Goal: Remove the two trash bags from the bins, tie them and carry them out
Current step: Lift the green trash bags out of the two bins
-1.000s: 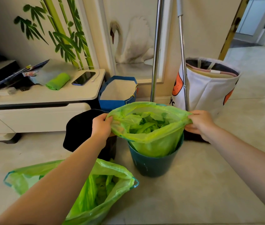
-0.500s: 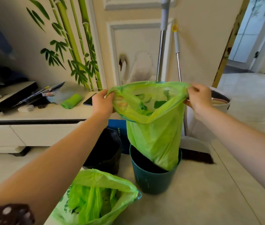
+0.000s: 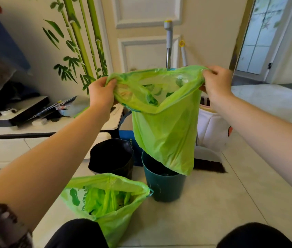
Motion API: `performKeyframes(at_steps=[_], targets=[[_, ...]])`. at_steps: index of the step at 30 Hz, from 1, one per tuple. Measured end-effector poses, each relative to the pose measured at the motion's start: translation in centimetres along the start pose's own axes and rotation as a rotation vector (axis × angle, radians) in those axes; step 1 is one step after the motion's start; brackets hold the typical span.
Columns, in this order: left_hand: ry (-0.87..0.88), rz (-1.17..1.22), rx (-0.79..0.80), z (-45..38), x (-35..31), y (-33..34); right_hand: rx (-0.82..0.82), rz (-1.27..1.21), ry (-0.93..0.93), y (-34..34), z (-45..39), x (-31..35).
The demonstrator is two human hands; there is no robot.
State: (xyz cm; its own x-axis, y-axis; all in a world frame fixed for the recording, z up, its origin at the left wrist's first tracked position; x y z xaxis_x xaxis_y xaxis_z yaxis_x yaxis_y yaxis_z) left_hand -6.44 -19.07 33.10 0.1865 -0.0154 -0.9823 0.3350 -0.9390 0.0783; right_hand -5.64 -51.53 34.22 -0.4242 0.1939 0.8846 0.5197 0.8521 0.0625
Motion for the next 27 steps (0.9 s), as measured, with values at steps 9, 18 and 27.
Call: performKeyframes(at_steps=[9,18,27], targets=[[-0.023,0.002,0.098,4.8,-0.1,-0.9,0.139,0.007,-0.084,-3.3,6.1,3.1],[-0.197,-0.174,0.275,7.7,7.5,-1.3,0.301,0.207,0.128,-4.6,10.7,-3.9],[-0.423,-0.573,0.417,8.3,20.4,-3.7,0.656,0.617,0.371,-4.6,15.8,-16.4]])
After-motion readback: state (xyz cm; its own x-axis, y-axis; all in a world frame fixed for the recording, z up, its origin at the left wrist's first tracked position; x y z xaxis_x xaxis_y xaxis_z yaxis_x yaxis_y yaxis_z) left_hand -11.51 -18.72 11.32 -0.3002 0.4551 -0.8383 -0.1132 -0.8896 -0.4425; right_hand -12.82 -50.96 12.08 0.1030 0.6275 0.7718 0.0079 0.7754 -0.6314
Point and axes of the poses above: each hand's wrist, its own z-axis away from the middle knuckle, its own y-axis out of the palm, x = y × z, the point moved 6 cm from there along -z, towards the middle knuckle, and after that the axes turned 6 degrees about -y, right-handed, at the moved point
